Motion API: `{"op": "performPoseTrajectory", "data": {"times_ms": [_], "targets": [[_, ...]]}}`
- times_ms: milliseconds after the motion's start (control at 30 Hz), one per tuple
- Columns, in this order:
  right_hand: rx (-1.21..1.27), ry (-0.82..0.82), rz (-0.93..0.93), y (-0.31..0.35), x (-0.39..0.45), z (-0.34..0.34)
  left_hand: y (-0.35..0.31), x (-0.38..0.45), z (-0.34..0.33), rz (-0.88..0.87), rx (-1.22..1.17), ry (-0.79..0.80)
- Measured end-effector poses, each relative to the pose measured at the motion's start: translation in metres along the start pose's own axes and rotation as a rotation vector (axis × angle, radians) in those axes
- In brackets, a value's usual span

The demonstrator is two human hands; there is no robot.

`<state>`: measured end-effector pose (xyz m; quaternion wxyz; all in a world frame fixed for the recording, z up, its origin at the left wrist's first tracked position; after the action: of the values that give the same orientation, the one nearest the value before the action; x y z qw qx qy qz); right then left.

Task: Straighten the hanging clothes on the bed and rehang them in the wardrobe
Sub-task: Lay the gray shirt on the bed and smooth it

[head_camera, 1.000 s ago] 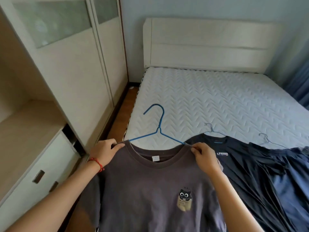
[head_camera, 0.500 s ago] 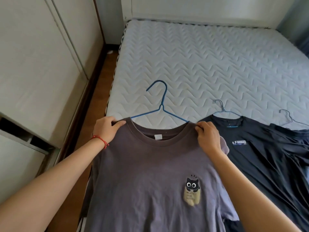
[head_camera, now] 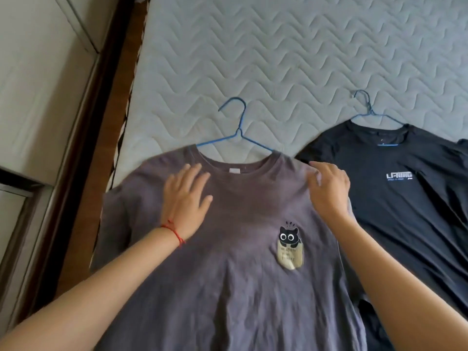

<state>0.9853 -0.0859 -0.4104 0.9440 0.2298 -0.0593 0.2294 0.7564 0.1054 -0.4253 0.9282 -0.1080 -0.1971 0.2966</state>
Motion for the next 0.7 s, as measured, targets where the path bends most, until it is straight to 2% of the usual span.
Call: {"op": "performPoseTrajectory", "data": {"times_ms": [100, 200, 300, 567, 700], "targets": [[-0.023, -0.082, -0.086, -0.046, -0.02, 0.018, -0.044, -0.047, -0.025, 0.0, -0.01, 0.074], [0.014, -0.076, -0.3, -0.094, -0.036, 0.032, -0.072, -0.085, -0.053, 0.002, 0.023, 0.183], [0.095, 0.022, -0.48, -0.126, -0.051, 0.031, -0.074, -0.106, -0.07, 0.025, 0.095, 0.259], [0.129, 0.272, -0.599, -0.158, -0.066, 0.022, -0.071, -0.108, -0.078, 0.03, 0.176, 0.245], [0.399, 0.518, -0.795, -0.164, -0.09, 0.025, -0.073, -0.109, -0.076, 0.033, 0.197, 0.246]]}}
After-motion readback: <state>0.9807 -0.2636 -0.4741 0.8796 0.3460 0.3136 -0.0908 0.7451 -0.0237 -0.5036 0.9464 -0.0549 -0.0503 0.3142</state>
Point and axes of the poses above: each hand's wrist, its own x-axis towards the middle knuckle, its own z-axis out of the back of the hand, y = z × x, the point moved 7 cm from there along x, towards the middle knuckle, and after that the axes turned 13 degrees about -y, right-handed, at the moved point
